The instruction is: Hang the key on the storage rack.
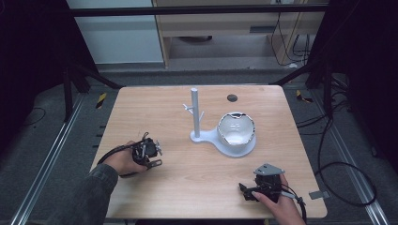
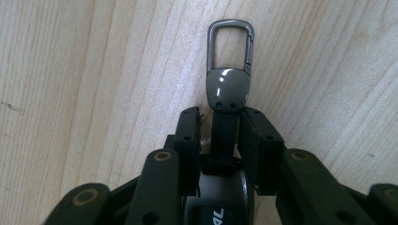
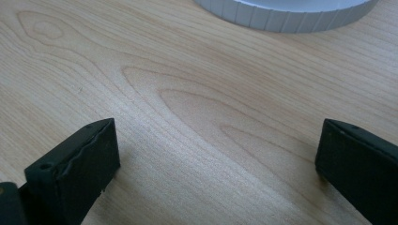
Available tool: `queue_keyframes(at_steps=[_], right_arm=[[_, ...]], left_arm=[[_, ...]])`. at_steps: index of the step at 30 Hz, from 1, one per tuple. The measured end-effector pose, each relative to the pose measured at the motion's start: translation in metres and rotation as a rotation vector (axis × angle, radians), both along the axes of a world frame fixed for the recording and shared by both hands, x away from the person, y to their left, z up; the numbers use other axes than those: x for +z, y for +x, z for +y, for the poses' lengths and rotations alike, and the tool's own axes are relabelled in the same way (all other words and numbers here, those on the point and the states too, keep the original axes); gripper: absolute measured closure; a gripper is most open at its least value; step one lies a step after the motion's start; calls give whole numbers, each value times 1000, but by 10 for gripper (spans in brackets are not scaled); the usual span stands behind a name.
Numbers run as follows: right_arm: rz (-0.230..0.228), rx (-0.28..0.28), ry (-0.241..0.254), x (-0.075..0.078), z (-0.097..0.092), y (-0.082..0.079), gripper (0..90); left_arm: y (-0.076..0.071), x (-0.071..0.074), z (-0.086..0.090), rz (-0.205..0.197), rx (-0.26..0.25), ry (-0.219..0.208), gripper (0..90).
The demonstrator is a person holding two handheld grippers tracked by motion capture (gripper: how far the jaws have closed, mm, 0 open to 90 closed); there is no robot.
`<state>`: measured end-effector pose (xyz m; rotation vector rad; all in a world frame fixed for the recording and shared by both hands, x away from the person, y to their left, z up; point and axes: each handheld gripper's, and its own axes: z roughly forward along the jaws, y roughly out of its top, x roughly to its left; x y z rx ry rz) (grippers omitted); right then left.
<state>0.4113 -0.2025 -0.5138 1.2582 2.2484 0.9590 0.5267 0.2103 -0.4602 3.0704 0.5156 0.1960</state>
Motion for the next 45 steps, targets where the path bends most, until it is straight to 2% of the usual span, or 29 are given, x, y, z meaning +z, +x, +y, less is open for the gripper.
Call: queue_keyframes(at_steps=[9,12,16,17,20,29,36,45], right_arm=[[1,-1,1,0,0,0,4],[1,-1,1,0,0,0,4],[1,0,0,0,0,0,4],[-5,3,-6,0,0,0,4],[-5,4,-6,0,0,0,4],[-5,4,-6,0,0,0,4],[1,-1,0,0,0,0,4],[0,1,0,0,0,0,4]], left_arm=[[2,0,1,23,7,-6,792],[1,3,1,9,11,-10,795],[-2,12,6,-14,29,-68,796],[-3,15,8,-27,49,-103,796],[-7,20,13,-49,70,-164,797],[-19,35,22,-144,105,-283,799],[-23,45,21,-196,125,-347,800],[-26,56,28,-219,148,-410,802]])
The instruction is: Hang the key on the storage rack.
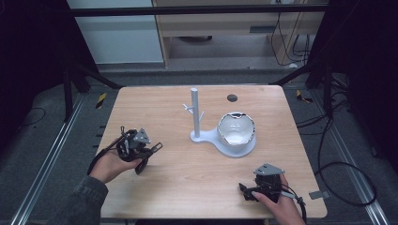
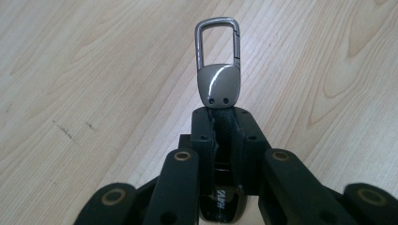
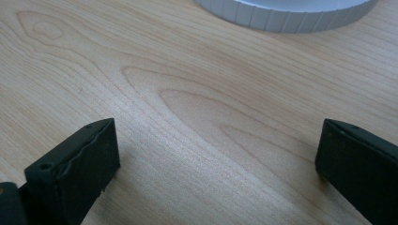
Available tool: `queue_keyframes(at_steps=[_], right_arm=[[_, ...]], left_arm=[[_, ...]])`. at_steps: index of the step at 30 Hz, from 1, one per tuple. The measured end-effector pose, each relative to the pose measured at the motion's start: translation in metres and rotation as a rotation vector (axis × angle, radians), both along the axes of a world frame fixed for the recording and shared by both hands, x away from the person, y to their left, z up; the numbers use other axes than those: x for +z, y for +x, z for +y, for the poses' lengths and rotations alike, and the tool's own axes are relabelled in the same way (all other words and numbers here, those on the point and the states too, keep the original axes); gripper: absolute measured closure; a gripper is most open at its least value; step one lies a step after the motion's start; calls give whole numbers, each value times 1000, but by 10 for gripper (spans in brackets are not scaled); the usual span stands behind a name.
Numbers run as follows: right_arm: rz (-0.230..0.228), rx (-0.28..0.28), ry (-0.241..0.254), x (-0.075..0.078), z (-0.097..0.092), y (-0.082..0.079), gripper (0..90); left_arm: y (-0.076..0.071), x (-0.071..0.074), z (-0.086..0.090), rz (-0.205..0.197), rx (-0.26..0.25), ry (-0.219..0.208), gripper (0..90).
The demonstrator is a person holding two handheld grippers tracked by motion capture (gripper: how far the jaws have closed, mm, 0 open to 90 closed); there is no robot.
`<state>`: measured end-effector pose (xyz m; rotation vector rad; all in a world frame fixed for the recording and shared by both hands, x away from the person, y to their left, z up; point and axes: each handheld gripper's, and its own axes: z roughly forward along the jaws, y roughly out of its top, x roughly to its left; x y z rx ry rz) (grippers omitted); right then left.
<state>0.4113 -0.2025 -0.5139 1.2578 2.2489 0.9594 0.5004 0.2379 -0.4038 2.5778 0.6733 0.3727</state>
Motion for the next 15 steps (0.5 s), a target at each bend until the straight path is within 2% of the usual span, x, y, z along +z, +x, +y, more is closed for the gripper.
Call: queue_keyframes(at_steps=[8,15], right_arm=[[1,-1,1,0,0,0,4],[1,-1,1,0,0,0,4]], left_arm=[[-5,9,2,-19,-5,-62,802],[-6,12,-5,-38,-13,-84,803]])
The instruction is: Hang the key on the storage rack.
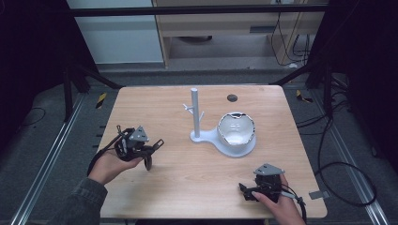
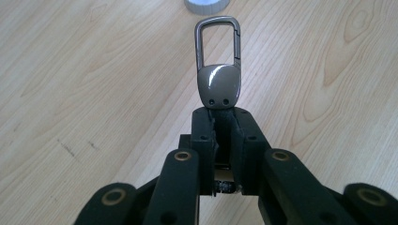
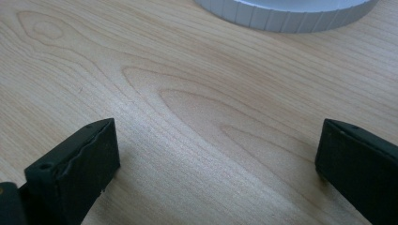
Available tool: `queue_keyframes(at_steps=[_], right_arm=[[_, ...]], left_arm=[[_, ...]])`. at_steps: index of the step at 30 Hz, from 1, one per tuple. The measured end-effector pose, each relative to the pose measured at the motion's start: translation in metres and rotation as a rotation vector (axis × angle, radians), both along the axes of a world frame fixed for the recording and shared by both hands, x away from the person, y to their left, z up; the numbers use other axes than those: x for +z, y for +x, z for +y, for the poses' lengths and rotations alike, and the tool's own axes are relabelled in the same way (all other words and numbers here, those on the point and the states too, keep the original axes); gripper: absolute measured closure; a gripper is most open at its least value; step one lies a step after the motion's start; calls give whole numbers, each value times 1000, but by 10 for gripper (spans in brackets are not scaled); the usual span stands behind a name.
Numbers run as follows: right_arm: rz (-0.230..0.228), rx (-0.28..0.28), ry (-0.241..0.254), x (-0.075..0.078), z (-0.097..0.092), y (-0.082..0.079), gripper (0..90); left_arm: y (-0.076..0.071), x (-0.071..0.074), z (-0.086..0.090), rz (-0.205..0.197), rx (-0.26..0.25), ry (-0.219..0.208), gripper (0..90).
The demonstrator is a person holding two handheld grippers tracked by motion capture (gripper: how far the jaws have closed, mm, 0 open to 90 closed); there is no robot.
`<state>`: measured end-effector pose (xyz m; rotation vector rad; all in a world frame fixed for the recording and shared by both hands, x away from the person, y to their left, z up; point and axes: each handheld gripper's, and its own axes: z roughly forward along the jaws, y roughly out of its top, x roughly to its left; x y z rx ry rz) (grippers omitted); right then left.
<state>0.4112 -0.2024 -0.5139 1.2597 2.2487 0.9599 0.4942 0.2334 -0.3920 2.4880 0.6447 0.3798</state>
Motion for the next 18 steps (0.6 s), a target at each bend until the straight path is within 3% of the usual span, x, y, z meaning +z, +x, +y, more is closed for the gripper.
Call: queue_keyframes(at_steps=[18], right_arm=[[0,0,0,0,0,0,4]], left_arm=[[0,10,-28,-59,2,-74,802]])
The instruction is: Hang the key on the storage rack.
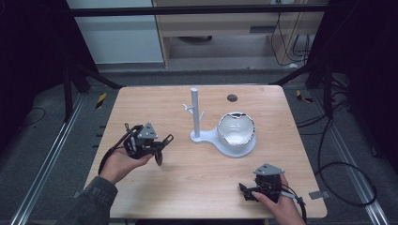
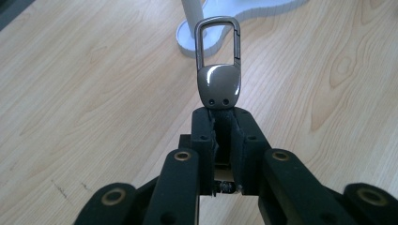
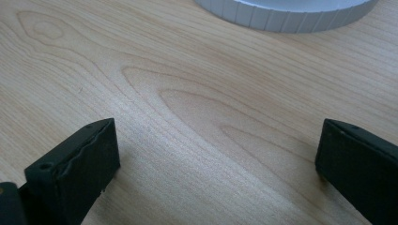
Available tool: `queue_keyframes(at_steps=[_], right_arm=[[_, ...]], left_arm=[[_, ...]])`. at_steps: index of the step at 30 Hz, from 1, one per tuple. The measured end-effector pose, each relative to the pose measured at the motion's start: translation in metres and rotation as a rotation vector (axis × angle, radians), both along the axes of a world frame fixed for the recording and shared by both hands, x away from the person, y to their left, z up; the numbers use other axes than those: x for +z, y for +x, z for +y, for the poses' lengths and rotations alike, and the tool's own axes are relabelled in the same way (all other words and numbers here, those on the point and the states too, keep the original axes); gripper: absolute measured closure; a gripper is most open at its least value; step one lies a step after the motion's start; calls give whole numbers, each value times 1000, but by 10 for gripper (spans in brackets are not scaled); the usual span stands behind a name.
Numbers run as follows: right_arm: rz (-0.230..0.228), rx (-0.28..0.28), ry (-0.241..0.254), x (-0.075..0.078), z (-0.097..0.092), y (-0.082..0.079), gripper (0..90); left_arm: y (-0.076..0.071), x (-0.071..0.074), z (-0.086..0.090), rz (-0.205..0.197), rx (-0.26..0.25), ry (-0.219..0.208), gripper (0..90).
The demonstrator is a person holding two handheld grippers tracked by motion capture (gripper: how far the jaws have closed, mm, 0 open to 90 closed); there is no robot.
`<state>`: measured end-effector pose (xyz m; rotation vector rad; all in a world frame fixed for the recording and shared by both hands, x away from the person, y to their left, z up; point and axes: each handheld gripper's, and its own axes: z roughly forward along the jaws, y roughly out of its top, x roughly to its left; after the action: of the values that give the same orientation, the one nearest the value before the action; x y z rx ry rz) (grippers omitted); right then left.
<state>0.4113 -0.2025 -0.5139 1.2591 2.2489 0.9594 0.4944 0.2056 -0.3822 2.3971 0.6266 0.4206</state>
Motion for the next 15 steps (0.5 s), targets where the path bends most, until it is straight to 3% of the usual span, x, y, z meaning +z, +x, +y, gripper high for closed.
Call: queue_keyframes(at_steps=[7,15], right_arm=[[0,-1,0,0,0,0,4],[0,-1,0,0,0,0,4]], left_arm=[[-3,11,-11,-49,5,-21,802],[-4,20,-19,-75,29,-43,802]])
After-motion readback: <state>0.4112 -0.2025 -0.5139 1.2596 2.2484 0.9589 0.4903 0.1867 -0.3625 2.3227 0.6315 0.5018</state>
